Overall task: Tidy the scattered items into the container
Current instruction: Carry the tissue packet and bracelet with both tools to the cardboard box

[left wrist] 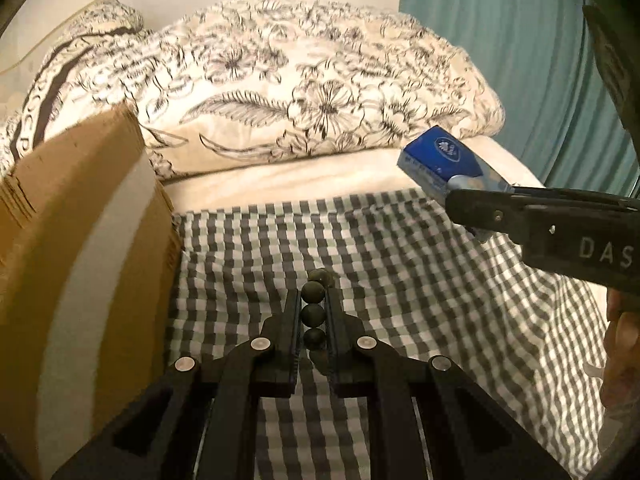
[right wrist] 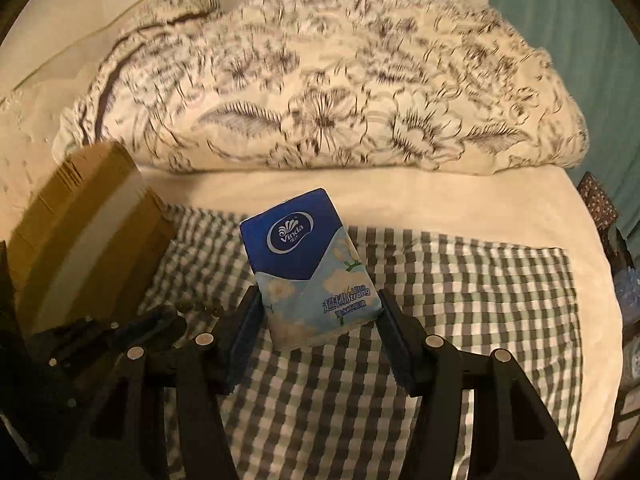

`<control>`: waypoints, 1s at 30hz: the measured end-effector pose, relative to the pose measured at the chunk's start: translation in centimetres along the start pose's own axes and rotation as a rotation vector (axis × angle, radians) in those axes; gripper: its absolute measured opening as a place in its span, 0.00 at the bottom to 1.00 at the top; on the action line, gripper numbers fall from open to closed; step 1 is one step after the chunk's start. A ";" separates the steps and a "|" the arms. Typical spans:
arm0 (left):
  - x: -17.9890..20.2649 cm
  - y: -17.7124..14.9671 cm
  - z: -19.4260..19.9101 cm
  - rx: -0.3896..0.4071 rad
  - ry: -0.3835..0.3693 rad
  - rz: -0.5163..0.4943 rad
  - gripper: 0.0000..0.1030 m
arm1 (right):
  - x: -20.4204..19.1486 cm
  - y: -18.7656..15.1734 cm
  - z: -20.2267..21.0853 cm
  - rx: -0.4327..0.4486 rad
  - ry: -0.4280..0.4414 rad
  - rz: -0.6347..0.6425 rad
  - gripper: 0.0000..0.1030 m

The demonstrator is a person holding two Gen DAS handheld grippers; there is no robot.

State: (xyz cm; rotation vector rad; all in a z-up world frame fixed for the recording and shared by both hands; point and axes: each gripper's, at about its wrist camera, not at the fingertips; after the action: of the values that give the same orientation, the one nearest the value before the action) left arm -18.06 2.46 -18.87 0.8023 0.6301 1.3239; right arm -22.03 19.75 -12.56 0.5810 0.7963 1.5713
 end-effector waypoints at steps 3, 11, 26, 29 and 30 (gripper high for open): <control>0.0 0.5 1.3 0.019 0.014 -0.004 0.10 | -0.2 0.4 1.8 0.026 -0.001 -0.022 0.55; -0.7 1.5 4.9 0.062 0.035 0.001 0.10 | -0.5 0.8 5.5 0.068 -0.020 -0.018 0.55; -1.6 4.8 12.3 0.179 0.044 0.003 0.10 | -3.2 1.2 13.3 0.173 -0.040 -0.002 0.55; -1.8 5.4 13.5 0.198 0.048 -0.005 0.10 | -4.1 1.4 14.5 0.191 -0.046 0.000 0.55; -2.0 5.6 14.1 0.206 0.049 -0.004 0.10 | -4.4 1.5 14.8 0.199 -0.054 0.004 0.55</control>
State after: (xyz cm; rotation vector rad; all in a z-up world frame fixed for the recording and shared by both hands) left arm -10.46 -1.26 -6.11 0.9365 0.8169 1.2917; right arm -11.18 17.79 -1.60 0.7656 0.9171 1.4832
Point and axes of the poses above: each gripper's, at about its wrist camera, not at the fingertips, and z roughly against the way its jaws point, x to its right, y to its top, and after that the axes turned 11 degrees about x, right-handed
